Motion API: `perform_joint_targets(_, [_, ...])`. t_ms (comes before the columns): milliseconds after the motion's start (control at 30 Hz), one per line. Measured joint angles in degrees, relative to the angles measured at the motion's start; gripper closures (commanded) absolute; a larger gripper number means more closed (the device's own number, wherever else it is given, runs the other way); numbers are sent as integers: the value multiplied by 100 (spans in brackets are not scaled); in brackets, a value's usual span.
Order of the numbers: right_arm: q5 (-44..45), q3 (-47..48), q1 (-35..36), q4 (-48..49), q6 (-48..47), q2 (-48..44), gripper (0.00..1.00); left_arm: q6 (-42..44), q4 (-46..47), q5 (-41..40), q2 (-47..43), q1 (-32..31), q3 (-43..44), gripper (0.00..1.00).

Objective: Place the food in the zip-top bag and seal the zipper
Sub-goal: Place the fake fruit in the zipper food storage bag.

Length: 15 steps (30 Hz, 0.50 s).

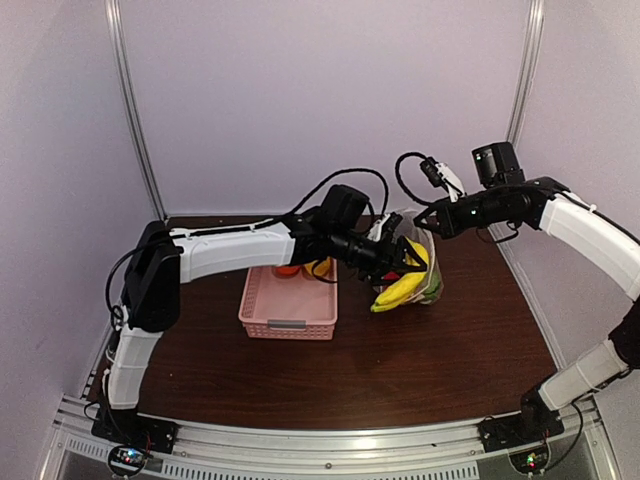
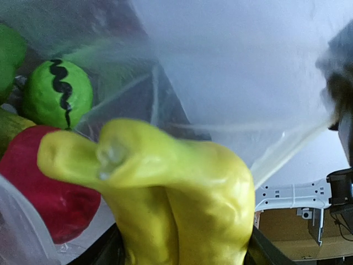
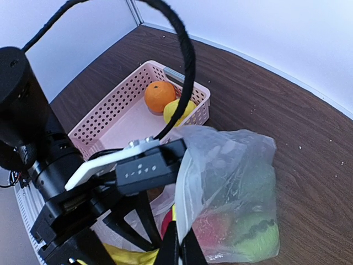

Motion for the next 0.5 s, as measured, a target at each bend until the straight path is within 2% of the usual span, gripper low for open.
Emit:
perform_joint_targets(133, [-70,-87,111,-15,-90,-9,100,-573,258,-323,2,79,-31,53])
perform_joint_targets(233, [-105,-127,184,-55,-136,-9,100,-1156,839,-673,0,136,-219,47])
perform_joint_targets(500, [-256,-127,280,-129,-201,-31,100,-2124,1434,-1587,4,168,-413,21])
